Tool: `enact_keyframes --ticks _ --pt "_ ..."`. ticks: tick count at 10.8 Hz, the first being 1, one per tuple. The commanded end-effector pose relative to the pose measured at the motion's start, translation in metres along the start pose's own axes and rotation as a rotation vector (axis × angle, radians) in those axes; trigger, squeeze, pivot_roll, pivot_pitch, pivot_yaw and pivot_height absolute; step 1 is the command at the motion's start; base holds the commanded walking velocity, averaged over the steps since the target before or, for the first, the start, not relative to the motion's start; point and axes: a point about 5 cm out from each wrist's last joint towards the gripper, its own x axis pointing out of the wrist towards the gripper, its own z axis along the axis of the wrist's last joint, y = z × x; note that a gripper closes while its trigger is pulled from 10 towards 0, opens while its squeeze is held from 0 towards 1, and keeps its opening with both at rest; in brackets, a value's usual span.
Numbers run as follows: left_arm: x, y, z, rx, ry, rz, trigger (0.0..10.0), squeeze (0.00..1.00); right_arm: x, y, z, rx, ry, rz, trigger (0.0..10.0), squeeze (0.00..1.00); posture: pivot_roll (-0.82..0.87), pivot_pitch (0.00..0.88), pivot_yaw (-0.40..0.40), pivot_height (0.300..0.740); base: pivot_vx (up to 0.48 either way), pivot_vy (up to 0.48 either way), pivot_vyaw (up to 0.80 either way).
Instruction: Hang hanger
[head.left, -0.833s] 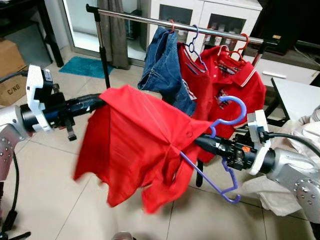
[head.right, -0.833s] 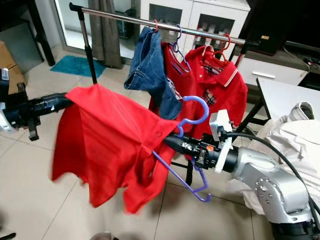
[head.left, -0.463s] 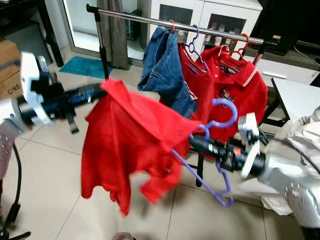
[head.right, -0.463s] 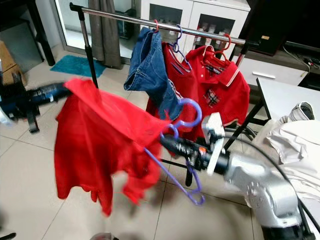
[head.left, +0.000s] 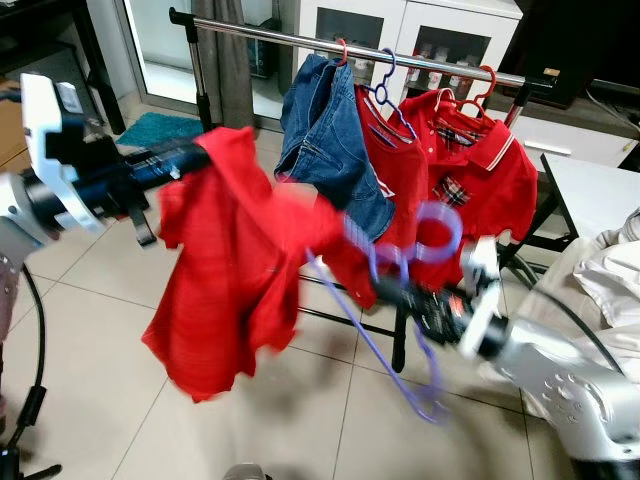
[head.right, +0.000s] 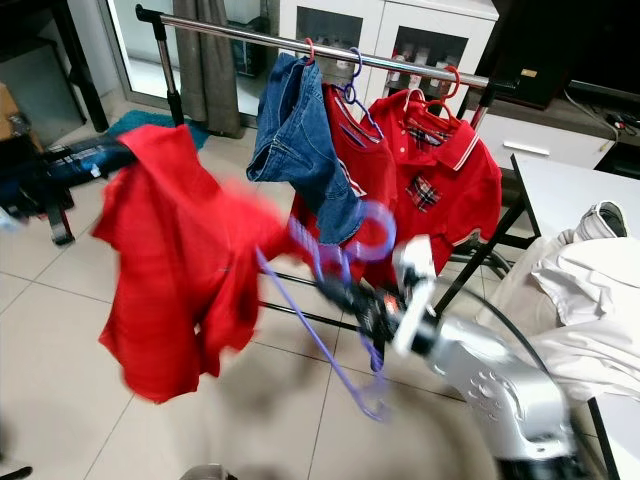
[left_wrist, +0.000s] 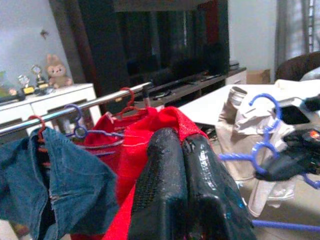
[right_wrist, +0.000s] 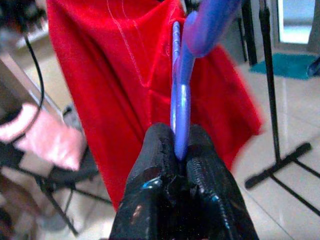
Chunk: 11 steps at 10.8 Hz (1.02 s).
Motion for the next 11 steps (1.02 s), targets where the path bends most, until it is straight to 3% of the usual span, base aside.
enact_keyframes --ticks 1,2,4,5,7,8,9,10,11 --pt "0.002 -0.005 0.003 0.003 0.005 -0.034 0.0 0.0 -0.002 -0.002 0.01 0.015 -0.071 -0.017 10.0 0.0 0.19 0.033 -0.037 0.74 0.0 0.0 0.0" --pt "0.001 -0.01 -0.001 -0.012 0.031 -0.057 0.0 0.0 0.0 -0.003 0.015 0.051 -0.15 -0.025 10.0 0.0 0.2 0.032 -0.035 0.74 0.0 0.0 0.0" --pt "-0.003 -0.02 -0.01 -0.027 0.088 -0.079 0.0 0.0 0.001 -0.002 0.022 0.06 -0.208 -0.016 10.0 0.0 0.2 0.03 -0.032 0.74 0.0 0.0 0.0" --pt "-0.009 -0.031 -0.024 -0.05 0.146 -0.069 0.0 0.0 -0.001 -0.002 0.029 0.041 -0.242 0.0 10.0 0.0 0.2 0.028 -0.033 0.74 0.0 0.0 0.0" --pt "-0.023 -0.045 -0.049 -0.077 0.232 0.01 0.0 0.0 -0.008 0.003 0.045 0.01 -0.304 0.072 10.0 0.0 0.2 0.024 -0.046 0.74 0.0 0.0 0.0" --pt "-0.026 -0.044 -0.053 -0.071 0.243 0.05 0.0 0.0 -0.01 0.005 0.049 -0.001 -0.307 0.094 10.0 0.0 0.19 0.021 -0.05 0.74 0.0 0.0 0.0" --pt "-0.027 -0.041 -0.057 -0.043 0.26 0.099 9.7 0.0 -0.01 0.006 0.051 -0.012 -0.301 0.104 10.0 0.0 0.19 0.019 -0.052 0.74 0.0 0.0 0.0" --pt "-0.03 -0.04 -0.061 -0.059 0.264 0.122 10.0 1.0 -0.012 0.004 0.056 -0.035 -0.296 0.114 10.0 0.0 0.19 0.011 -0.056 0.74 0.0 0.0 0.0" --pt "-0.031 -0.041 -0.059 -0.066 0.253 0.125 10.0 1.0 -0.014 0.0 0.062 -0.065 -0.29 0.108 10.0 0.0 0.19 0.002 -0.057 0.74 0.0 0.0 0.0"
